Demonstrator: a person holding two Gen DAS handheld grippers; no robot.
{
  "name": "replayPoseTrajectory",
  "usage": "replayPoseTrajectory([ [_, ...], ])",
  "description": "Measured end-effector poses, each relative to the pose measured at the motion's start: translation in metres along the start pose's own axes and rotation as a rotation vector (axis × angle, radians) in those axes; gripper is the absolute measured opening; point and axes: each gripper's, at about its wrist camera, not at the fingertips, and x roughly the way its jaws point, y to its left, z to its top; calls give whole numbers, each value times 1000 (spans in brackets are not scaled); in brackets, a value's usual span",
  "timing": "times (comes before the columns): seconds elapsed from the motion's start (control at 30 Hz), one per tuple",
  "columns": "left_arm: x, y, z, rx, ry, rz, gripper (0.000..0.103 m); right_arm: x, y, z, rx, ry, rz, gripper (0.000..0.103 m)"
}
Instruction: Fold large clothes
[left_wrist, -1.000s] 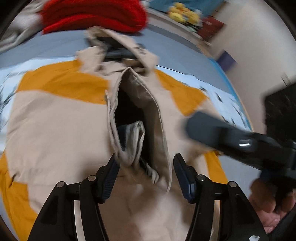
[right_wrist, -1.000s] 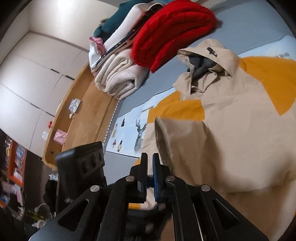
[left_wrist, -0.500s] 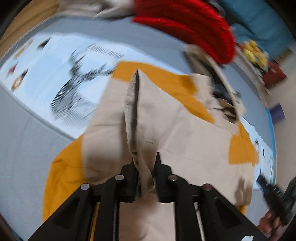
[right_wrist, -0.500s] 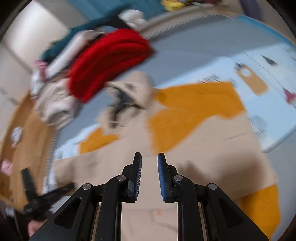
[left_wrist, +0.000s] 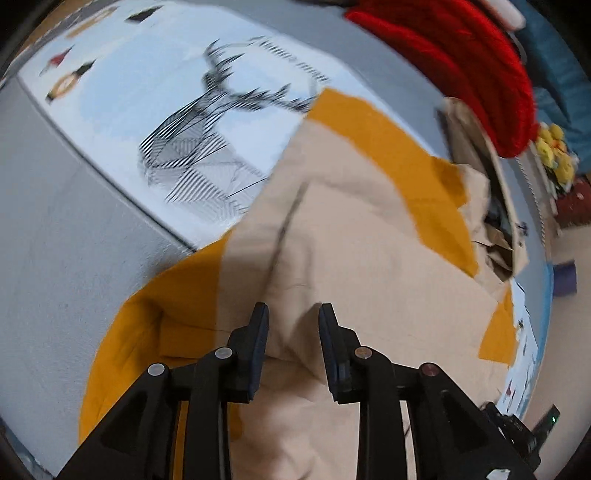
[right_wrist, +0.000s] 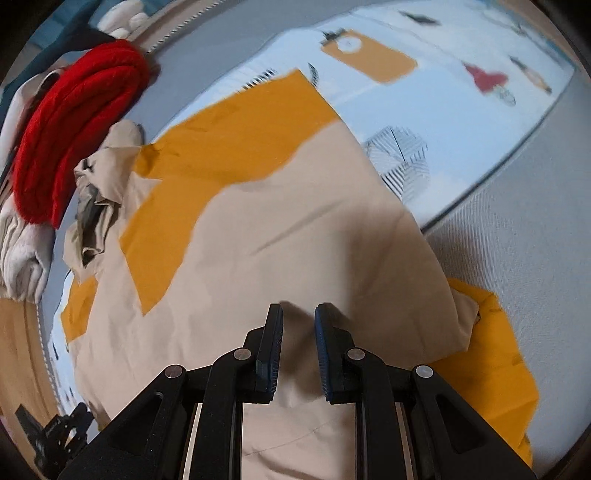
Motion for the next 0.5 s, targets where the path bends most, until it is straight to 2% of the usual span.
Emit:
replayPoseTrajectory([
  [0.2, 5, 10, -1, -54, 27, -27, 26, -18, 26, -2, -105, -67, 6, 19],
  [0.23, 6, 9, -2, -50, 35, -40, 22, -20, 29, -2, -123, -72, 8, 19],
  [0.27, 7, 9, -3, -47, 39, -57, 4, -21, 33, -3, -142, -72, 13, 19],
  [0.3, 5, 10, -2, -46, 35, -59, 3, -20, 35, -4, -153, -66, 20, 19],
  [0.4, -15, 10, -6, -35, -42, 5, 3, -11, 37, -6, -144, -24, 25, 19],
  [0.5, -13, 15, -7, -45, -27, 86, 11, 3, 30, -7, -119, 32, -12, 19],
])
